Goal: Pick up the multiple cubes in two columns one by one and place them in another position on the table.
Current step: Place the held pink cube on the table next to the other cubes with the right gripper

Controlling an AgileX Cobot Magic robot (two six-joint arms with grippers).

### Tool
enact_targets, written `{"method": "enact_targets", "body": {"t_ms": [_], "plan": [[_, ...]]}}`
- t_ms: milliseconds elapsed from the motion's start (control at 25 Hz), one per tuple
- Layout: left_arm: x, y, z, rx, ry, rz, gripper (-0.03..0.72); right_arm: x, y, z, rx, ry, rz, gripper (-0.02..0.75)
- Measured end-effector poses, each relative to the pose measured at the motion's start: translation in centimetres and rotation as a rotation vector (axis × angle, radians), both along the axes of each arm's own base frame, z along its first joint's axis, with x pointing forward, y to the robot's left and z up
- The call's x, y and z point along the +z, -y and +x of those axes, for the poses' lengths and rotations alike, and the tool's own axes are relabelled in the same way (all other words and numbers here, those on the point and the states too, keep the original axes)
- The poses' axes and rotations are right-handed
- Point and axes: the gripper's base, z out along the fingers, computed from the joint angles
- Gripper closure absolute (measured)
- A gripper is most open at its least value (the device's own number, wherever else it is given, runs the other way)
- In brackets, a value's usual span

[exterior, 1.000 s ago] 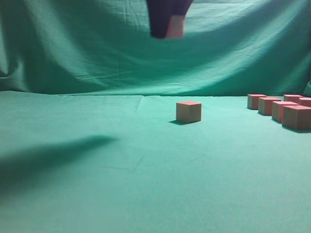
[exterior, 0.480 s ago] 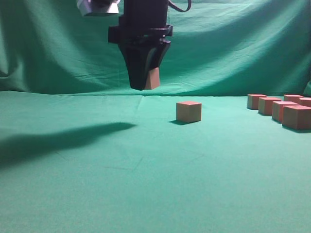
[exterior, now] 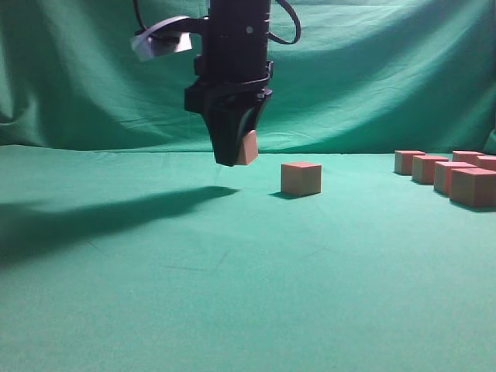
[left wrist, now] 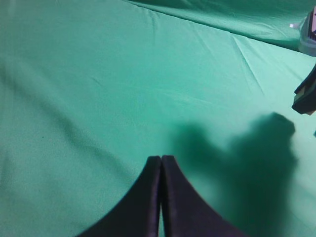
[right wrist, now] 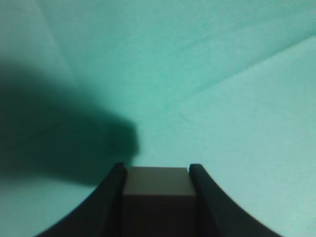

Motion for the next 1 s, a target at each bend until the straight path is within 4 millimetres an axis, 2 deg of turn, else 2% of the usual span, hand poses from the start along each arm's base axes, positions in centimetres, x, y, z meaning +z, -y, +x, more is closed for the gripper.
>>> {"method": "enact_targets", "body": {"t_ms": [360, 640, 1000], "plan": [[0.0, 0.0, 0.0, 0.0, 0.0, 0.0, 0.688, -0.1, 1.9, 1.7, 0.009, 0.015, 0.002, 0.467], [0.0, 0.0, 0.0, 0.0, 0.0, 0.0, 0.688, -1.7, 1.9, 1.9, 0.027, -0.052, 0.035, 0.467], [0.0, 0.0, 0.0, 0.0, 0.0, 0.0, 0.688, -2.5, 1.8, 2.0, 0.052, -0.066, 0.023, 0.467]]}}
